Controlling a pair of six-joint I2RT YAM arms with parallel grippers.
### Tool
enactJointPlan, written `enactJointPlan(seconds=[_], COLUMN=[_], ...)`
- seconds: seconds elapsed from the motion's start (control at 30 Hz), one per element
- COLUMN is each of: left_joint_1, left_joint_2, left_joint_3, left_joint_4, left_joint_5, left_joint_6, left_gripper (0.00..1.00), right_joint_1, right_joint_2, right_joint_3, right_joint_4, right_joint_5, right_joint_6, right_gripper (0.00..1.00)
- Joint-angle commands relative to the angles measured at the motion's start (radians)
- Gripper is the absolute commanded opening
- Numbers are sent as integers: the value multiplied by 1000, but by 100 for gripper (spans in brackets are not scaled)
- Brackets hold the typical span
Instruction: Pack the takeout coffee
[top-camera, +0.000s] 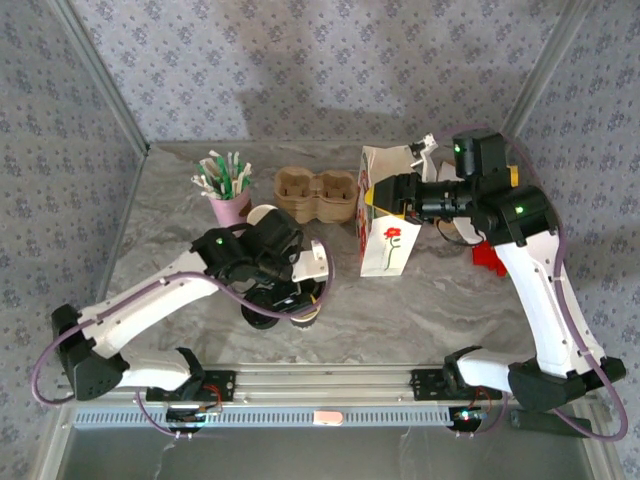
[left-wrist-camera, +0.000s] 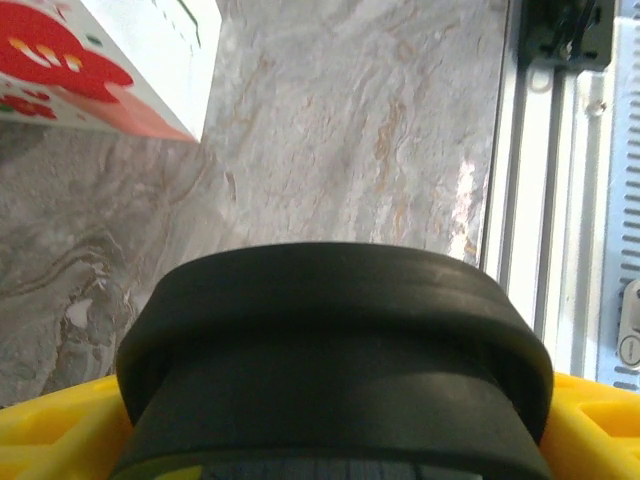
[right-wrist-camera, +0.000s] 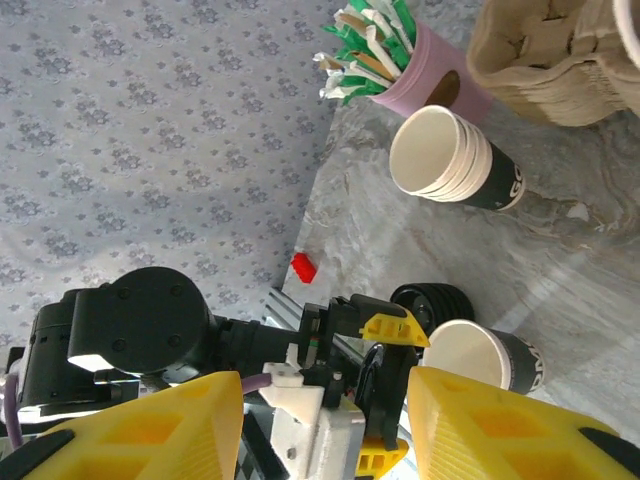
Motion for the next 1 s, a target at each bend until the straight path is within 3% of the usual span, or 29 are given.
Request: enactJointPlan(seconds=[0.0, 0.97], left_joint_1=[-13, -31], left_joint_2=[25, 248], left_joint_3=[23, 8], left_joint_4=[-50, -133], left_joint_5=[-18, -152], left_joint_6=[12, 26], left_gripper=[79, 83], right_joint_1=[-14, -84], right_joint_2=[-27, -37], right_joint_3=[-11, -43], right_joint_4=[-31, -9], right_joint_5=[22, -69], right_joint_6=[-38, -40], right_gripper=[48, 48])
